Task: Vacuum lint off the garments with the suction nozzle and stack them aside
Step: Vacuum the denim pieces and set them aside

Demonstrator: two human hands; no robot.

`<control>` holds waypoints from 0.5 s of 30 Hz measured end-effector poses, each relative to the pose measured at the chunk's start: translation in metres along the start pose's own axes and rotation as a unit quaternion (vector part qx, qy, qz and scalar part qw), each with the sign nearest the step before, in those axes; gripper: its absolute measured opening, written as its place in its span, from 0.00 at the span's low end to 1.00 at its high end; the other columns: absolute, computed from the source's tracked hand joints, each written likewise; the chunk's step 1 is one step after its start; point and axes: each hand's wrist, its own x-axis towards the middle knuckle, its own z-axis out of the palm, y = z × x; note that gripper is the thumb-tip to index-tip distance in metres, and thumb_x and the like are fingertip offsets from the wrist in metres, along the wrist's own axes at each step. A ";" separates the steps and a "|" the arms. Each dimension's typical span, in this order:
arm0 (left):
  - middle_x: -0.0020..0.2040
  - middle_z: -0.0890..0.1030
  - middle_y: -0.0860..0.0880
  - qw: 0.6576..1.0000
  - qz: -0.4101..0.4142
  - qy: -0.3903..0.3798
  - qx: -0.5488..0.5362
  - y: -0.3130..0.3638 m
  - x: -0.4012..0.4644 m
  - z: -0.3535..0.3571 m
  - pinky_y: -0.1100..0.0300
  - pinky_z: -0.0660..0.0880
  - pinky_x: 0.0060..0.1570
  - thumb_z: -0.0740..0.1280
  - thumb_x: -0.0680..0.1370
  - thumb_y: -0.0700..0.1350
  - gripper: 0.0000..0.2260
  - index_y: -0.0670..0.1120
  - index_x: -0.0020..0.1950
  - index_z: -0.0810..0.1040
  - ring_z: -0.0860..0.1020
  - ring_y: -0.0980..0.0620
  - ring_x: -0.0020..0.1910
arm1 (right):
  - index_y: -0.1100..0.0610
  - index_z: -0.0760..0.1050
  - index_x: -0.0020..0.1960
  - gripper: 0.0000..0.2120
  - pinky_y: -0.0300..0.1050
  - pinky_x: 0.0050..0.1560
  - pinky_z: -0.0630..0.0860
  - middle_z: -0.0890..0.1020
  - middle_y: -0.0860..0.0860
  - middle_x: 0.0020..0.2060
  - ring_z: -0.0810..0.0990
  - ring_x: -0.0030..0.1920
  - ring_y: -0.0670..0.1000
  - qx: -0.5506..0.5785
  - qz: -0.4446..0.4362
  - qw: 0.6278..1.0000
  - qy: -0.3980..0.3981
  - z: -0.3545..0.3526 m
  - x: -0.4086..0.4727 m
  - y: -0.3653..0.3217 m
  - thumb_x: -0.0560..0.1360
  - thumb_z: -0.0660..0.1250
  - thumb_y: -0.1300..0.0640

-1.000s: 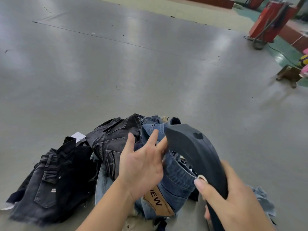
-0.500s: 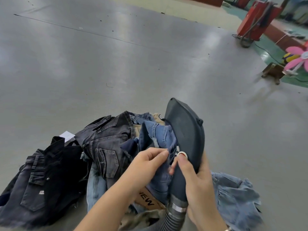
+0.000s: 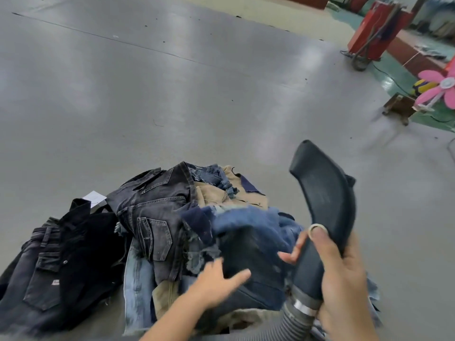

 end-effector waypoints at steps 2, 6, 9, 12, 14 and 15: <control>0.78 0.54 0.42 0.996 -0.003 -0.061 0.071 -0.008 0.016 0.026 0.48 0.55 0.74 0.59 0.62 0.79 0.55 0.48 0.79 0.50 0.55 0.43 0.77 | 0.54 0.75 0.52 0.25 0.47 0.30 0.80 0.78 0.54 0.30 0.78 0.27 0.51 -0.002 0.002 1.000 0.017 -0.009 0.007 -0.004 0.60 0.74 0.44; 0.77 0.60 0.45 0.997 0.051 -0.033 -0.043 0.014 0.047 0.046 0.53 0.59 0.73 0.70 0.66 0.69 0.47 0.47 0.77 0.57 0.60 0.47 0.74 | 0.53 0.75 0.49 0.15 0.46 0.26 0.79 0.77 0.54 0.28 0.77 0.25 0.53 -0.012 0.008 0.999 0.030 -0.019 0.013 -0.002 0.64 0.70 0.49; 0.69 0.72 0.44 0.940 0.003 0.111 -0.324 0.040 0.073 0.034 0.58 0.69 0.63 0.74 0.72 0.53 0.32 0.43 0.71 0.67 0.72 0.49 0.65 | 0.52 0.76 0.45 0.12 0.46 0.24 0.77 0.77 0.56 0.28 0.76 0.24 0.54 -0.017 0.029 0.999 0.032 -0.024 0.017 0.006 0.63 0.70 0.49; 0.67 0.73 0.40 0.909 -0.102 0.139 -0.379 0.057 0.094 0.019 0.55 0.71 0.59 0.65 0.79 0.44 0.22 0.40 0.72 0.67 0.73 0.41 0.64 | 0.47 0.78 0.41 0.08 0.48 0.27 0.78 0.78 0.55 0.29 0.76 0.24 0.54 -0.034 0.041 0.998 0.021 -0.025 0.024 0.009 0.63 0.70 0.48; 0.55 0.78 0.38 0.870 -0.094 0.131 -0.466 0.072 0.094 0.001 0.55 0.75 0.46 0.61 0.80 0.40 0.11 0.39 0.62 0.73 0.77 0.41 0.50 | 0.46 0.78 0.41 0.09 0.47 0.28 0.79 0.78 0.55 0.29 0.77 0.25 0.54 -0.041 0.039 0.998 0.018 -0.024 0.027 0.009 0.62 0.70 0.47; 0.44 0.77 0.40 0.855 -0.076 0.130 -0.495 0.079 0.088 -0.013 0.57 0.73 0.38 0.60 0.80 0.38 0.05 0.40 0.52 0.75 0.77 0.44 0.40 | 0.47 0.78 0.41 0.11 0.47 0.28 0.78 0.78 0.55 0.29 0.77 0.25 0.54 -0.040 0.036 0.998 0.018 -0.024 0.028 0.009 0.61 0.71 0.46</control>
